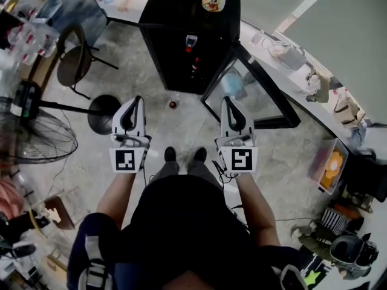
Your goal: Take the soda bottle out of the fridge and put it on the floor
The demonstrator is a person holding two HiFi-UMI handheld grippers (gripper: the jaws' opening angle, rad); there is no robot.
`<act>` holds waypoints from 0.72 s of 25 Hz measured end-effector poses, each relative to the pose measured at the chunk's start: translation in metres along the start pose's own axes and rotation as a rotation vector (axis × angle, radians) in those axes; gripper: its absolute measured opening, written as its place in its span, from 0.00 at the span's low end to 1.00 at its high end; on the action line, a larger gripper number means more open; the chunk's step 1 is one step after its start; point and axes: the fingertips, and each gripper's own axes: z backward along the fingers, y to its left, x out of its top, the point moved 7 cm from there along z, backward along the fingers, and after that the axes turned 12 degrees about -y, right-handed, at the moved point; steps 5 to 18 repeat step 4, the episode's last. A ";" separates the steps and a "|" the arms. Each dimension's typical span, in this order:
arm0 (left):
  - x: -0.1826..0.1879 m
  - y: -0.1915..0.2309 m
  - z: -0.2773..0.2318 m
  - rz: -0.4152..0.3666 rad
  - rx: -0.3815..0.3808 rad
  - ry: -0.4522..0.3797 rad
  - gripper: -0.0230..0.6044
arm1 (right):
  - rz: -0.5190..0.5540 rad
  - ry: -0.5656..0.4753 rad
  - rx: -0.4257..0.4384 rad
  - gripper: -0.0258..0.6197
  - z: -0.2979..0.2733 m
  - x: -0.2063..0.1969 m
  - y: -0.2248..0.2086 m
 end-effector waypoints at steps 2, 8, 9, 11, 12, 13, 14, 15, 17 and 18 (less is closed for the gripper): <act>0.001 0.000 0.000 -0.003 0.001 0.001 0.07 | 0.008 0.009 0.006 0.07 -0.001 0.001 0.000; 0.003 0.001 -0.001 -0.003 0.006 -0.007 0.07 | 0.016 0.010 0.010 0.07 -0.003 0.003 -0.001; 0.003 0.001 -0.001 -0.003 0.006 -0.007 0.07 | 0.016 0.010 0.010 0.07 -0.003 0.003 -0.001; 0.003 0.001 -0.001 -0.003 0.006 -0.007 0.07 | 0.016 0.010 0.010 0.07 -0.003 0.003 -0.001; 0.003 0.001 -0.001 -0.003 0.006 -0.007 0.07 | 0.016 0.010 0.010 0.07 -0.003 0.003 -0.001; 0.003 0.001 -0.001 -0.003 0.006 -0.007 0.07 | 0.016 0.010 0.010 0.07 -0.003 0.003 -0.001; 0.003 0.001 -0.001 -0.003 0.006 -0.007 0.07 | 0.016 0.010 0.010 0.07 -0.003 0.003 -0.001; 0.003 0.001 -0.001 -0.003 0.006 -0.007 0.07 | 0.016 0.010 0.010 0.07 -0.003 0.003 -0.001; 0.003 0.001 -0.001 -0.003 0.006 -0.007 0.07 | 0.016 0.010 0.010 0.07 -0.003 0.003 -0.001; 0.003 0.001 -0.001 -0.003 0.006 -0.007 0.07 | 0.016 0.010 0.010 0.07 -0.003 0.003 -0.001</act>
